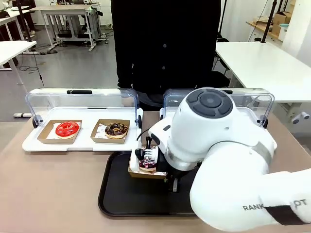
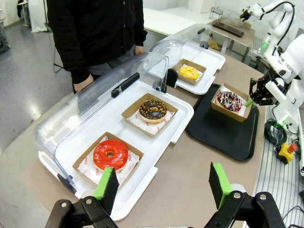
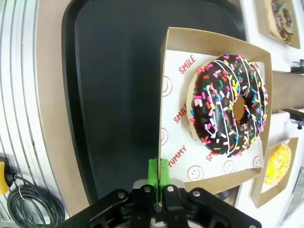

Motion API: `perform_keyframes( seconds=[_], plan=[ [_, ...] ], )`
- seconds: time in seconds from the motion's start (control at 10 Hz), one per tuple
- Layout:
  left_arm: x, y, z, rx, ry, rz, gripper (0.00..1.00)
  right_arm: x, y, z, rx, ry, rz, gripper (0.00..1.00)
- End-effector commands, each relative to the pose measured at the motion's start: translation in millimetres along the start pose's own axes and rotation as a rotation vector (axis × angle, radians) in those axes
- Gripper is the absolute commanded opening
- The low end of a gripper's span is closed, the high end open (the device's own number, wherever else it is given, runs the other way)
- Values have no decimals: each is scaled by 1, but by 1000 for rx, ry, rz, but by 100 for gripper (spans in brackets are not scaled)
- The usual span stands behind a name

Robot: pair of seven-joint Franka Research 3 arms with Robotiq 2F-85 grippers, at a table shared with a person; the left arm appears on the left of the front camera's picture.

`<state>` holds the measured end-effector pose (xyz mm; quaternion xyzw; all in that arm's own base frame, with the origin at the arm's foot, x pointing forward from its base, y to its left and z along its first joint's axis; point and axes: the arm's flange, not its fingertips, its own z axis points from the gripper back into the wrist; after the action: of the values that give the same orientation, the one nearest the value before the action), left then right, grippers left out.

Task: Move the fourth donut from the left to the tray.
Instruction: Pick up the Paper togo box containing the Donut indicated by the person and place it on the Handle tray.

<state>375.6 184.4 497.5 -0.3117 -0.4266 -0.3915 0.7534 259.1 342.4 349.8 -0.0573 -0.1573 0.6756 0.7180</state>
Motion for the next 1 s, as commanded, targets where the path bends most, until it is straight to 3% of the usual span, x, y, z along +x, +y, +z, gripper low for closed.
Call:
perform_keyframes(
  seconds=[0.0,0.9],
  plan=[
    [0,1,-1,-2,-25,-22,100,-63,46,-24,-40,-11,8,2],
    [0,1,-1,-2,-25,-22,100,-80,44,-43,11,-6,21,2]
  ],
)
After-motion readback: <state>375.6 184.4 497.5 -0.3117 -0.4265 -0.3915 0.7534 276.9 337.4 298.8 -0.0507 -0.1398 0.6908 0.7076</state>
